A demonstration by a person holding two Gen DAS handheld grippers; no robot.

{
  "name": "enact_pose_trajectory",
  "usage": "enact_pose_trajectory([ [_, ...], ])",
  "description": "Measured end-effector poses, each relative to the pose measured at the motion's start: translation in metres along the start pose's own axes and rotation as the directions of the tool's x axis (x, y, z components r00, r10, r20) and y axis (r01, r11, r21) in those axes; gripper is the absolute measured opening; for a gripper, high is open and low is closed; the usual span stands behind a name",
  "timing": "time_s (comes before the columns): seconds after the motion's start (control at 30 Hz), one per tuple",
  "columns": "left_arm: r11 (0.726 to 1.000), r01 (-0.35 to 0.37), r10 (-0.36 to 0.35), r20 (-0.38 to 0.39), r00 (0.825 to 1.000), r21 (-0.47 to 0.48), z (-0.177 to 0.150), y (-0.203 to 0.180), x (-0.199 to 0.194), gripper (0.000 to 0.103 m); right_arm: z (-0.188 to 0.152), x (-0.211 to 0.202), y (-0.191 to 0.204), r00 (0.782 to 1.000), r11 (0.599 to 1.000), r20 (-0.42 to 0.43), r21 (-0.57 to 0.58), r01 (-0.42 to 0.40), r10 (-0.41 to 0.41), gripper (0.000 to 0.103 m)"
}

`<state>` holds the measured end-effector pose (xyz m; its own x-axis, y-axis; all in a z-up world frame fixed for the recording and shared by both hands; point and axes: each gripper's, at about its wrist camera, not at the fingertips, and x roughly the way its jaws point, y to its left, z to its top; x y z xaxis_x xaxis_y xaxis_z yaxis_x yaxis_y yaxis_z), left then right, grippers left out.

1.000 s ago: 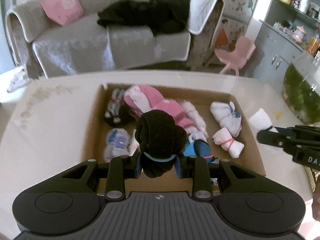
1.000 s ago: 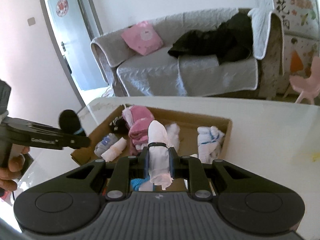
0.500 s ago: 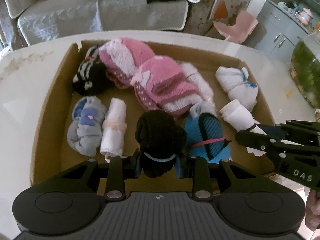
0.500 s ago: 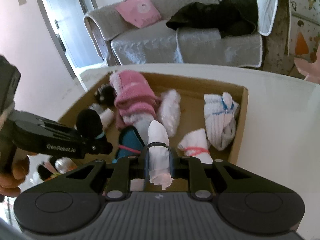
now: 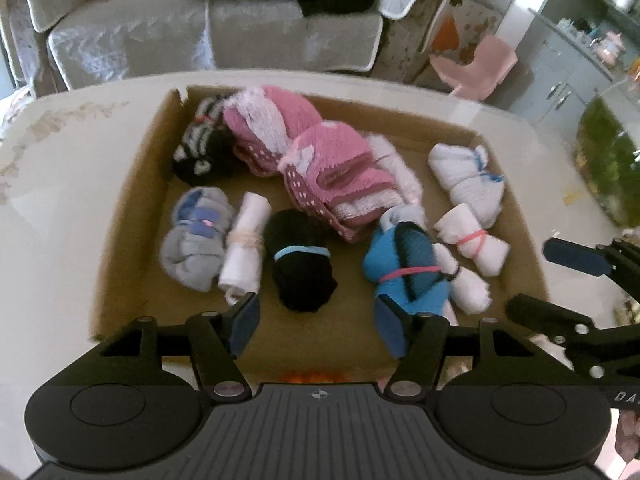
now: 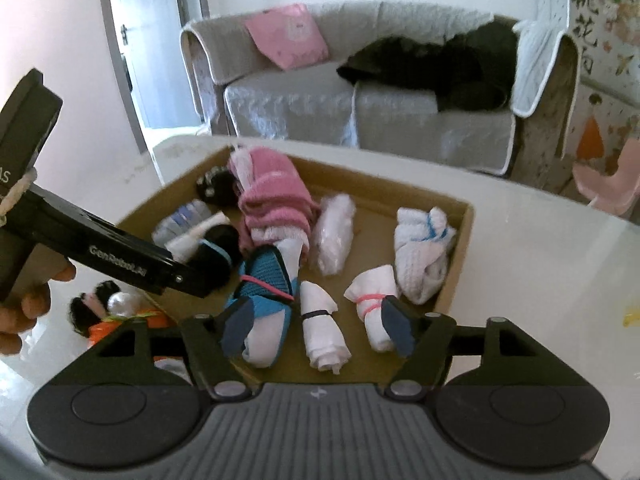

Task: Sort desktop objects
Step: 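Move both open tools back over the sock pile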

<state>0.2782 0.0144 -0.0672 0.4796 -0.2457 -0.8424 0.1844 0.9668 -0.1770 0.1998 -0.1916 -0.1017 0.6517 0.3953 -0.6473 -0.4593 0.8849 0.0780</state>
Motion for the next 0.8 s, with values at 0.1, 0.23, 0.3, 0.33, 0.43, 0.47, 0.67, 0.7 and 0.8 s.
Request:
enact_pose_trajectory([
  [0.1,1.0,0.012,-0.012,0.045,0.999,0.002,-0.008,0.006,-0.03,0.074,-0.01,-0.025,-0.001,0.999,1.0,0.036,0.026,-0.008,0.007,0.082],
  [0.23,1.0,-0.019,0.018,0.116,0.993,0.001,-0.026,0.022,-0.072,0.086,-0.04,-0.053,0.005,0.998,0.999,0.069,0.048,0.012,-0.015,0.101],
  [0.3,0.998,-0.067,0.066,0.137,0.988,0.001,-0.041,0.035,-0.086,0.088,-0.054,-0.058,0.011,0.996,0.998,0.079,0.044,0.035,-0.038,0.102],
  [0.33,0.997,-0.083,0.083,0.133,0.988,-0.002,-0.047,0.043,-0.088,0.089,-0.061,-0.059,0.014,0.996,0.998,0.077,0.044,0.049,-0.053,0.102],
  [0.43,0.988,-0.154,0.155,0.093,0.983,-0.023,-0.067,0.065,-0.085,0.09,-0.078,-0.058,0.02,0.995,0.996,0.071,0.041,0.074,-0.076,0.102],
  [0.47,0.986,-0.166,0.167,0.076,0.983,-0.028,-0.073,0.071,-0.081,0.09,-0.081,-0.057,0.022,0.994,0.996,0.07,0.045,0.077,-0.08,0.102],
  [0.67,0.977,-0.211,0.211,0.059,0.976,-0.013,-0.091,0.08,-0.063,0.09,-0.094,-0.047,0.027,0.992,0.993,0.063,0.053,0.107,-0.111,0.102],
  [0.7,0.978,-0.209,0.208,0.064,0.976,0.002,-0.091,0.077,-0.06,0.09,-0.094,-0.044,0.028,0.991,0.992,0.06,0.051,0.113,-0.116,0.102],
  [0.8,0.977,-0.208,0.204,0.073,0.976,0.044,-0.093,0.072,-0.053,0.09,-0.102,-0.041,0.029,0.991,0.991,0.053,0.056,0.12,-0.123,0.102],
])
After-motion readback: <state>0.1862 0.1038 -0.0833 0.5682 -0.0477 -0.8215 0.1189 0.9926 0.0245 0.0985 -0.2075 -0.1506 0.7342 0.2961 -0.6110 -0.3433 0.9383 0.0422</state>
